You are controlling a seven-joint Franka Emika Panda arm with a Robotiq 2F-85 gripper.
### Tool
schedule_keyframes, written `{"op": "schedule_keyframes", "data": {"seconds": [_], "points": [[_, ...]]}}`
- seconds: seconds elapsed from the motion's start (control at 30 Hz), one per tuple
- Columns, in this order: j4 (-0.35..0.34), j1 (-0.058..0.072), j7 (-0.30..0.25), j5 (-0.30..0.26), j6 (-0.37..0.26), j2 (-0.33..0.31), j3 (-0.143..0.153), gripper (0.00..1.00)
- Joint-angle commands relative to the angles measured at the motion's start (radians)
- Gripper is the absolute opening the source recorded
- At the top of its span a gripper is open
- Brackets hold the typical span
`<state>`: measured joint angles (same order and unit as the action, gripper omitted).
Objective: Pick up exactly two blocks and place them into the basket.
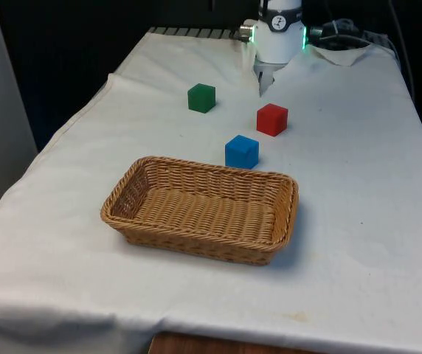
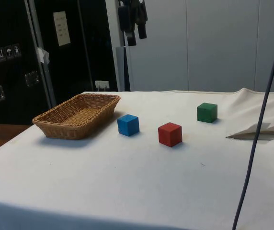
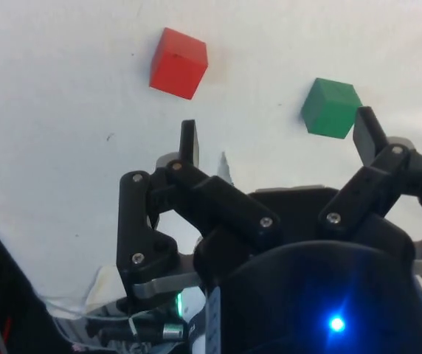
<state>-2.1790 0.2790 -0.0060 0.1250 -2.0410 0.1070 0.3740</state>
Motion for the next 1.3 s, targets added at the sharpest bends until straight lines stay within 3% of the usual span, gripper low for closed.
{"op": "schedule_keyframes", "data": {"seconds": [0.0,0.23,0.27,0.3,0.5,0.53,0.57,0.83,0.87,0.9,1.13,1.17,1.2,1.27], "points": [[-0.017,0.000,0.006,0.008,-0.014,0.006,0.002,1.00],[-0.093,-0.005,0.021,0.043,-0.082,0.044,0.015,1.00],[-0.072,-0.001,0.013,0.027,-0.058,0.031,0.014,1.00],[-0.113,-0.006,0.020,0.048,-0.098,0.054,0.021,1.00],[-0.203,-0.009,0.010,0.060,-0.169,0.086,0.048,1.00],[-0.187,-0.004,0.009,0.050,-0.148,0.076,0.046,1.00],[-0.215,-0.009,0.007,0.061,-0.178,0.090,0.052,1.00],[-0.320,-0.013,-0.029,0.065,-0.266,0.115,0.103,1.00],[-0.307,-0.007,-0.028,0.055,-0.248,0.107,0.103,1.00],[-0.330,-0.014,-0.034,0.065,-0.275,0.116,0.110,1.00],[-0.407,-0.019,-0.080,0.068,-0.353,0.116,0.164,1.00],[-0.398,-0.011,-0.081,0.056,-0.338,0.110,0.165,1.00],[-0.417,-0.020,-0.087,0.068,-0.363,0.115,0.172,1.00],[-0.434,-0.022,-0.103,0.070,-0.383,0.111,0.190,1.00]]}}
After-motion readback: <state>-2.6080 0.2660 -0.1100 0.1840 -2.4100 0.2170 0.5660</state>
